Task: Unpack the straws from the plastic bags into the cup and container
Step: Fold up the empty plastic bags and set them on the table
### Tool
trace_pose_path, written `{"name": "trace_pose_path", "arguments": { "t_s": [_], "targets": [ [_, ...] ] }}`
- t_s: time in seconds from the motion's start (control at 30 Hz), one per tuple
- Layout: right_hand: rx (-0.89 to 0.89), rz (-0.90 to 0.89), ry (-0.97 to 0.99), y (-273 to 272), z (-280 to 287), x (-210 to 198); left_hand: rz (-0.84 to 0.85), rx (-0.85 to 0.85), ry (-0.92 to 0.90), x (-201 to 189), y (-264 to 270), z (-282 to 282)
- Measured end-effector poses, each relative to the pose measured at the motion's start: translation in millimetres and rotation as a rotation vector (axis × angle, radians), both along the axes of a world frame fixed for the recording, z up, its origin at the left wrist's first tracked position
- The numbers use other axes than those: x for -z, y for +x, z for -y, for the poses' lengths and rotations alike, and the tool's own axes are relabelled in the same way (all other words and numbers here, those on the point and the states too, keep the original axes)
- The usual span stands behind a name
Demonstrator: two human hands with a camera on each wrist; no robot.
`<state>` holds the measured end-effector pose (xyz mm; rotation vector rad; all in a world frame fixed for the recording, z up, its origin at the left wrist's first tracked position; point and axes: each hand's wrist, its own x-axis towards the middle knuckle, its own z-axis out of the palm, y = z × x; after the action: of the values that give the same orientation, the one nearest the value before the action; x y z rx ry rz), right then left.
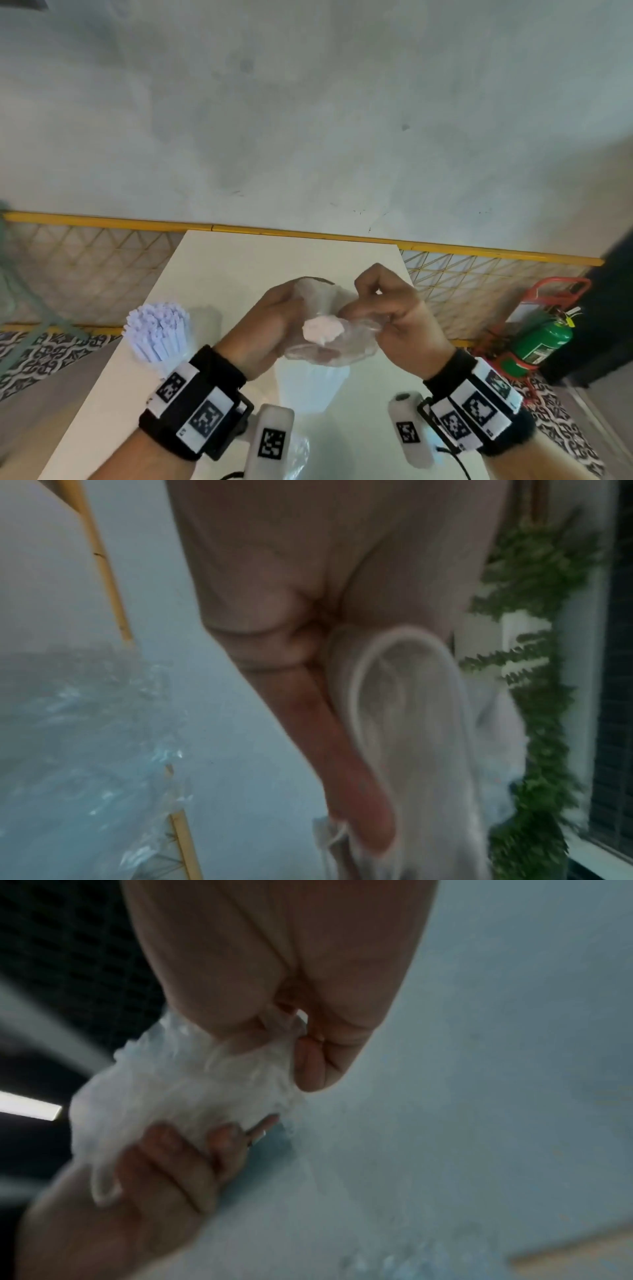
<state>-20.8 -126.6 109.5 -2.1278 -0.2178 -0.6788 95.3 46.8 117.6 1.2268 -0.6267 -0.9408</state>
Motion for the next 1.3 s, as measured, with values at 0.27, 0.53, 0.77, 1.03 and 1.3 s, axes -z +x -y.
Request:
{"name": "trace_pose_path", "arguments": {
  "t_s": [0.27, 0.53, 0.77, 1.03, 1.3],
  "targets": [
    [-0.017, -0.108, -0.167, -8, -35, 11, 0.091, -0.049, 0.163, 20, 21, -52],
    [0.510, -0.952, 0.146, -39, -84, 161, 0.091, -0.048, 0.370, 86, 53, -126],
    [0.565, -1.286, 0.396, -19, -120, 214, 0.302, 0.150, 0.683, 151, 45, -141],
    [0.259, -0.807, 0.208, -15, -119, 152, 0.733, 0.457, 0.750, 126, 32, -118],
    [0.276, -0.466, -0.041, -41, -109, 58, 0.661, 0.360, 0.636, 114, 39, -132]
  ]
}}
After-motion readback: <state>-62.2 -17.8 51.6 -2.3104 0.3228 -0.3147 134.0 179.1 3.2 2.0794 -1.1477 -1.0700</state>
